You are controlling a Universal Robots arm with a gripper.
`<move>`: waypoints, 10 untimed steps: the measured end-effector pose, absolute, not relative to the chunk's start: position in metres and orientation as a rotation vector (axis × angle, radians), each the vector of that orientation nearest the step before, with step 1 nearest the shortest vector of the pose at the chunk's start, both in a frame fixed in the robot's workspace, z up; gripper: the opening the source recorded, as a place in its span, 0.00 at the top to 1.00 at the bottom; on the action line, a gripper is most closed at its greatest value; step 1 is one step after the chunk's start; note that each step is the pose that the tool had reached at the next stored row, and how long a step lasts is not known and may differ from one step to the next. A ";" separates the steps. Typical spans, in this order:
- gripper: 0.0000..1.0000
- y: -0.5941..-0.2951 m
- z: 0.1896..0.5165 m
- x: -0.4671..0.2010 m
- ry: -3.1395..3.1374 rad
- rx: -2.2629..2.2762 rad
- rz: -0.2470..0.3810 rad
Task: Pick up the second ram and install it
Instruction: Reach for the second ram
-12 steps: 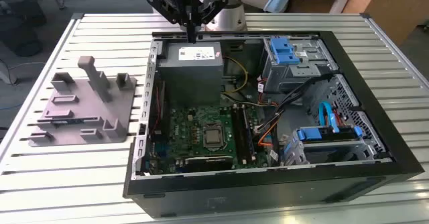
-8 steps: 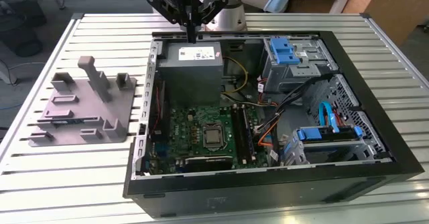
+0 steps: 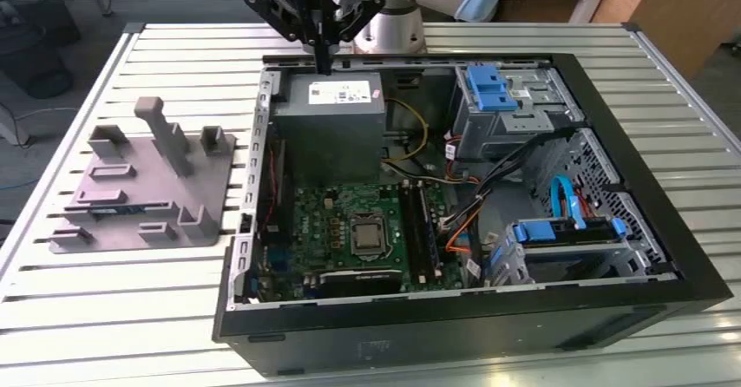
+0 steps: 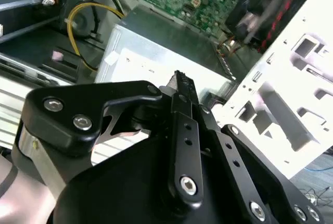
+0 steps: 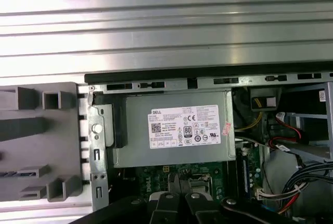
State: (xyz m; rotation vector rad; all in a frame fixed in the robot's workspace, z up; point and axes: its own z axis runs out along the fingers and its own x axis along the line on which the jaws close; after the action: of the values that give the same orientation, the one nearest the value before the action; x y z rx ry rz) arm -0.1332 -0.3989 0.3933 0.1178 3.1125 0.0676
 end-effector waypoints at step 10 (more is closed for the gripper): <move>0.90 -0.399 0.393 -0.178 3.112 0.118 0.068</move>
State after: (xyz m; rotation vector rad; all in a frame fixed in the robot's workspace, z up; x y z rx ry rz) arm -0.1783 -0.3989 0.3930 0.1178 3.1123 0.0676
